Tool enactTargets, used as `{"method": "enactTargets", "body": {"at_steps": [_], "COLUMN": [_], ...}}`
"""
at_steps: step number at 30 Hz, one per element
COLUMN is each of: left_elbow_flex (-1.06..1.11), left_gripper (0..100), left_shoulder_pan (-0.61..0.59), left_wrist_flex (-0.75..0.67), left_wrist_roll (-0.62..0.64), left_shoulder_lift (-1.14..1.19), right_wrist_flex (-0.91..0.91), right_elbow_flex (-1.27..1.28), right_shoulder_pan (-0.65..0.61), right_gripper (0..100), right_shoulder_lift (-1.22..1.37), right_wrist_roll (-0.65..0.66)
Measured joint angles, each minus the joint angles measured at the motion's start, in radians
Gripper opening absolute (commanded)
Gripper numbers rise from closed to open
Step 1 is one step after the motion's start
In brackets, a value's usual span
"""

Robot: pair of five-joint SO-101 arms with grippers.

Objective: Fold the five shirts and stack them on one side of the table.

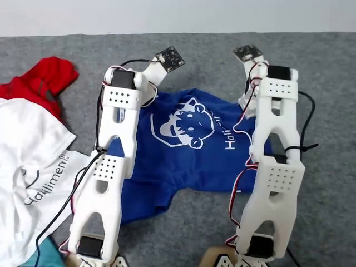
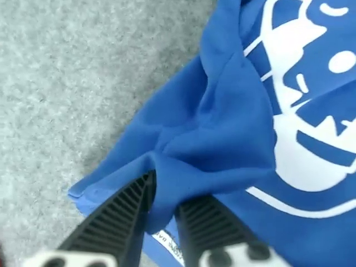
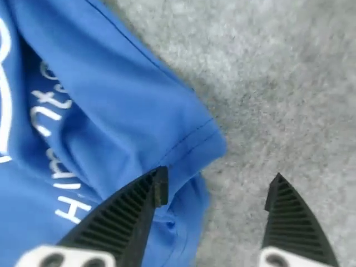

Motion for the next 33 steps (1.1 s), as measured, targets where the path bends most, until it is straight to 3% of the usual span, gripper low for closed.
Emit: {"method": "enactTargets", "body": {"at_steps": [8, 16, 22, 33], "left_elbow_flex": [0.0, 0.0, 0.0, -0.051], "left_gripper": [0, 0, 0, 0], "left_shoulder_pan": [0.003, 0.003, 0.003, 0.003], "left_wrist_flex": [0.0, 0.003, 0.003, 0.005], "left_wrist_roll": [0.0, 0.0, 0.017, 0.097], "left_shoulder_lift": [0.0, 0.0, 0.0, -0.066], "right_wrist_flex": [-0.089, -0.153, -0.126, 0.141], "right_elbow_flex": [0.0, -0.031, -0.163, -0.555], "right_shoulder_pan": [0.015, -0.006, -0.018, -0.021], "right_gripper": [29.2, 0.3, 0.9, 0.9], "right_shoulder_lift": [0.106, 0.129, 0.13, 0.117], "right_wrist_roll": [-0.005, -0.005, 0.066, 0.087]}}
